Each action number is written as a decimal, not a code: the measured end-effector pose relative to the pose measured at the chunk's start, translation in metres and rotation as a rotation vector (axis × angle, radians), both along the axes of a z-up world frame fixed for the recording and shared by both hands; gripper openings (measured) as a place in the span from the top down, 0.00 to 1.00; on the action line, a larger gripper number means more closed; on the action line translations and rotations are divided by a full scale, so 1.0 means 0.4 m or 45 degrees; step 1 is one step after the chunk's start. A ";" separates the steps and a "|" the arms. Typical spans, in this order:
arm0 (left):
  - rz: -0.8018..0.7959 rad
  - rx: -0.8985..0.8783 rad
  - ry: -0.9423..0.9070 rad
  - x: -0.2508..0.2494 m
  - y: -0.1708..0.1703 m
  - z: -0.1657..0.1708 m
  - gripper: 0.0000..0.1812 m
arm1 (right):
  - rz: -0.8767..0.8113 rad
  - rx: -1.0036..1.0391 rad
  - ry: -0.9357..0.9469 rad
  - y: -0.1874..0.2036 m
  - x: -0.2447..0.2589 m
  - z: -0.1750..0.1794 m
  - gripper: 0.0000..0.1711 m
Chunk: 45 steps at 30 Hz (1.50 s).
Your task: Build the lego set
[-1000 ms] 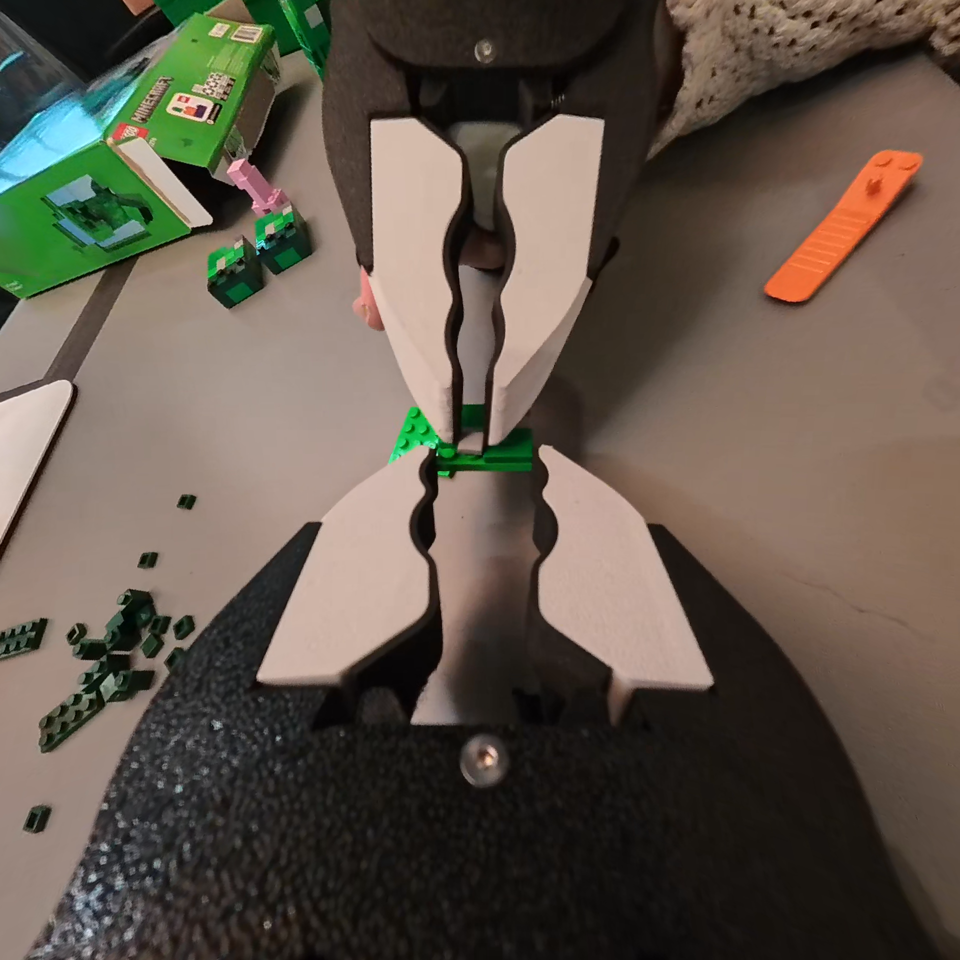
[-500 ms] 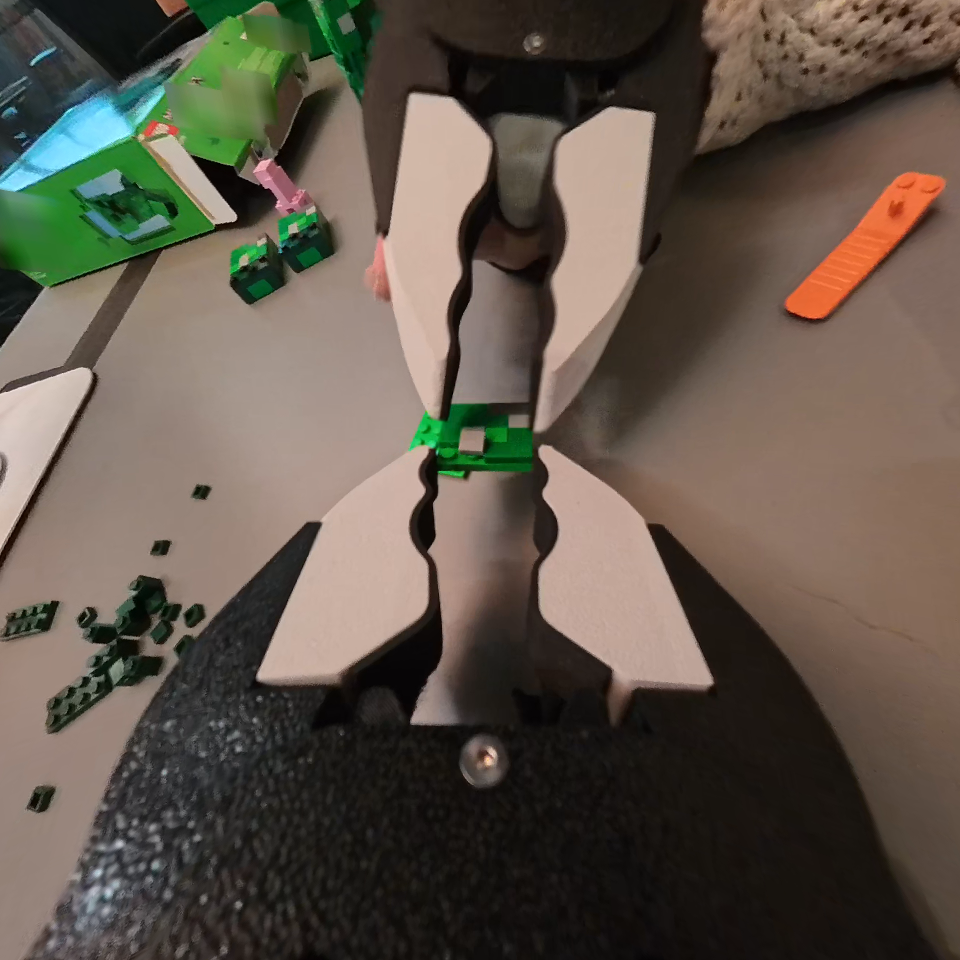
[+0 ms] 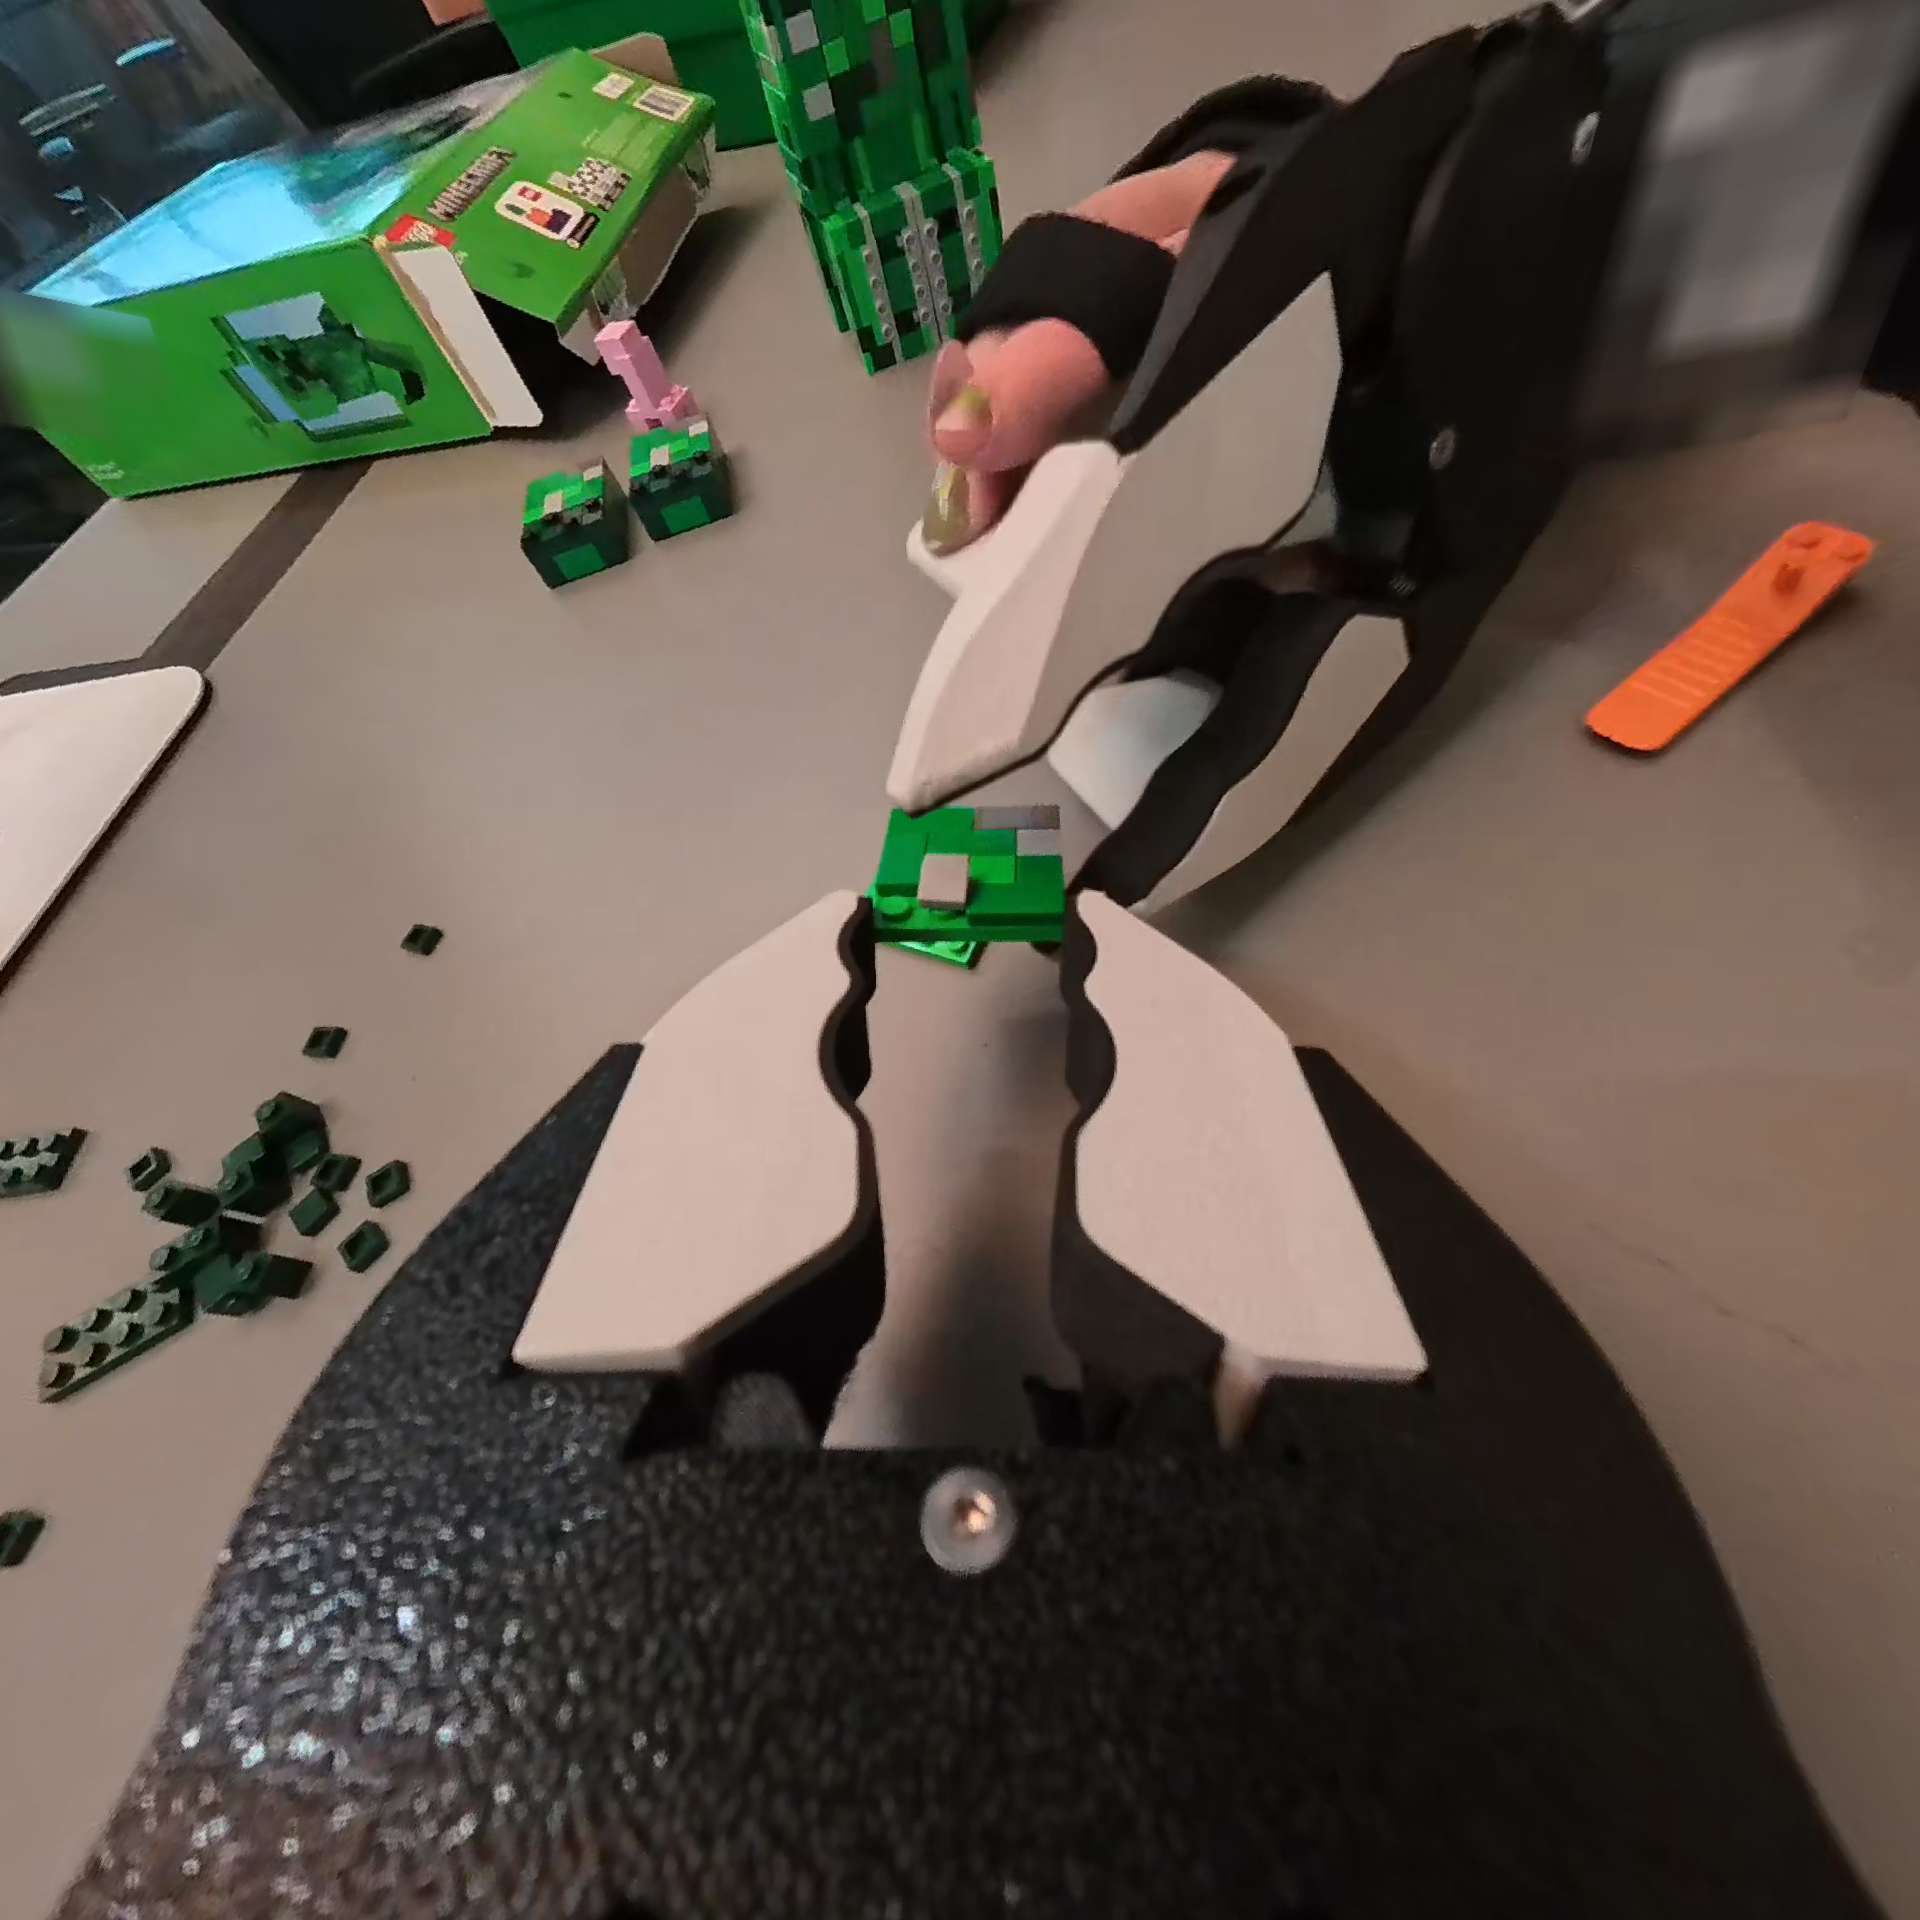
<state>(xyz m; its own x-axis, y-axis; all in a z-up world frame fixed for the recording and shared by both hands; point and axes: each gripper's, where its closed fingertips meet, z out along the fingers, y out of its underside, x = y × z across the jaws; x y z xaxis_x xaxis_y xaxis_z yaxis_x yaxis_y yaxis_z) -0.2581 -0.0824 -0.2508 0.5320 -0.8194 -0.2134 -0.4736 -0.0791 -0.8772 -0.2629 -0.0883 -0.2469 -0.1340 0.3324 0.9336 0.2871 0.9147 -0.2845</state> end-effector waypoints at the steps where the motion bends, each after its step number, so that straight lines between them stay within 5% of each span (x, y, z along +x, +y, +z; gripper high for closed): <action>1: -0.001 -0.001 0.001 0.000 0.000 0.000 0.81 | 0.001 0.026 0.001 -0.001 -0.003 0.000 0.77; 23: -0.016 -0.013 0.015 0.002 -0.005 -0.004 0.81 | 0.020 0.211 -0.018 -0.009 -0.013 -0.018 0.83; 45: -0.201 -0.133 -0.032 0.028 -0.057 -0.006 0.81 | 0.285 0.195 0.051 -0.054 0.006 0.004 0.95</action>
<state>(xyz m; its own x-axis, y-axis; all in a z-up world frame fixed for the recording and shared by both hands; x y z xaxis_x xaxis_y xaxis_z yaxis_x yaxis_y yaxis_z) -0.2469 -0.1053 -0.2533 0.3993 -0.9100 -0.1115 -0.4656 -0.0965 -0.8797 -0.2603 -0.1100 -0.2452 -0.1502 0.1536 0.9767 0.0640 0.9873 -0.1454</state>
